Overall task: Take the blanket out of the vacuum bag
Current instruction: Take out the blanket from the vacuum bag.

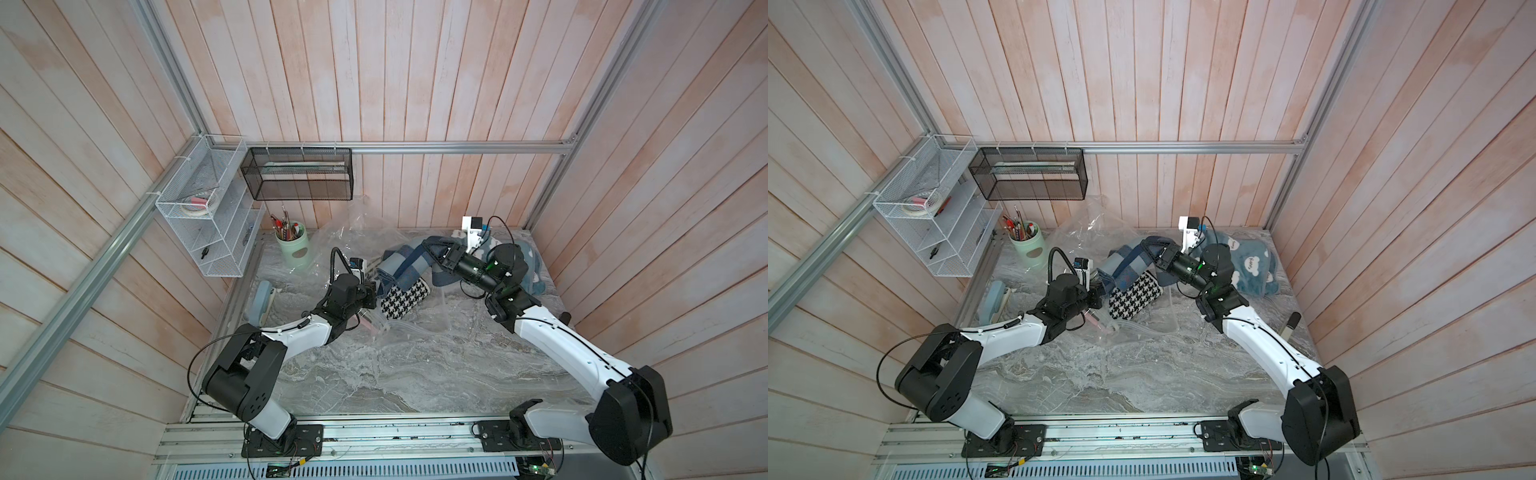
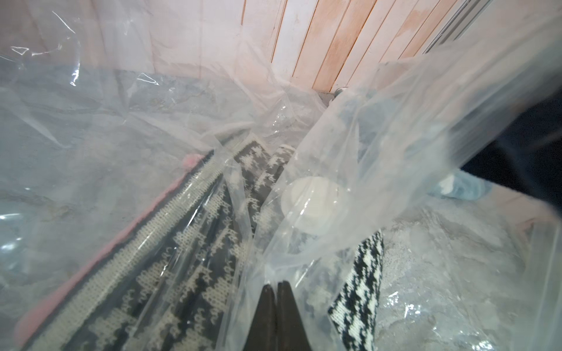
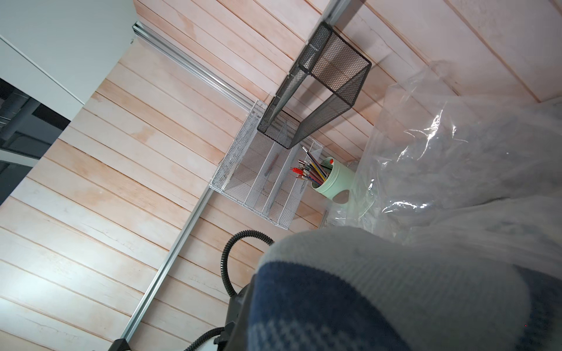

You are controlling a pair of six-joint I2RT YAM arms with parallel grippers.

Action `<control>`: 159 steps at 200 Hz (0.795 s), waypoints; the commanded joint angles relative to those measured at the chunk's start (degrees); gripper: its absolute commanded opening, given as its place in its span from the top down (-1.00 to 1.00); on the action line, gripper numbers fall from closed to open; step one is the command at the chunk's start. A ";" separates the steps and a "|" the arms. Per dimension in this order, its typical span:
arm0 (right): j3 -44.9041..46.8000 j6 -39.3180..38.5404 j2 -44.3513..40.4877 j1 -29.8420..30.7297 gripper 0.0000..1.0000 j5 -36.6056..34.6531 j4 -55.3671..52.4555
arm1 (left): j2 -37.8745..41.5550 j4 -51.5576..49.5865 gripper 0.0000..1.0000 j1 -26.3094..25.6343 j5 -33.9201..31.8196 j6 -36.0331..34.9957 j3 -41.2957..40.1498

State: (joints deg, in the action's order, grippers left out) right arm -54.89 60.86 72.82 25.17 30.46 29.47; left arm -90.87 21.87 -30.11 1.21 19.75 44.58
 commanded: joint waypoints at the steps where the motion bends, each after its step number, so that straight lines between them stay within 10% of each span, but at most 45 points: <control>1: 0.52 0.03 -3.71 -2.12 1.00 1.40 4.03 | 1.03 -2.00 1.00 -0.19 -1.30 0.28 -1.94; 159: 2.92 -8.67 -19.93 -20.72 1.00 4.39 -17.88 | 3.13 -2.35 1.00 -0.43 -1.21 -0.38 -3.03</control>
State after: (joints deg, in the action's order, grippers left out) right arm -52.21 55.64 56.18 7.33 33.61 14.70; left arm -89.10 21.41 -30.46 1.06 19.70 42.92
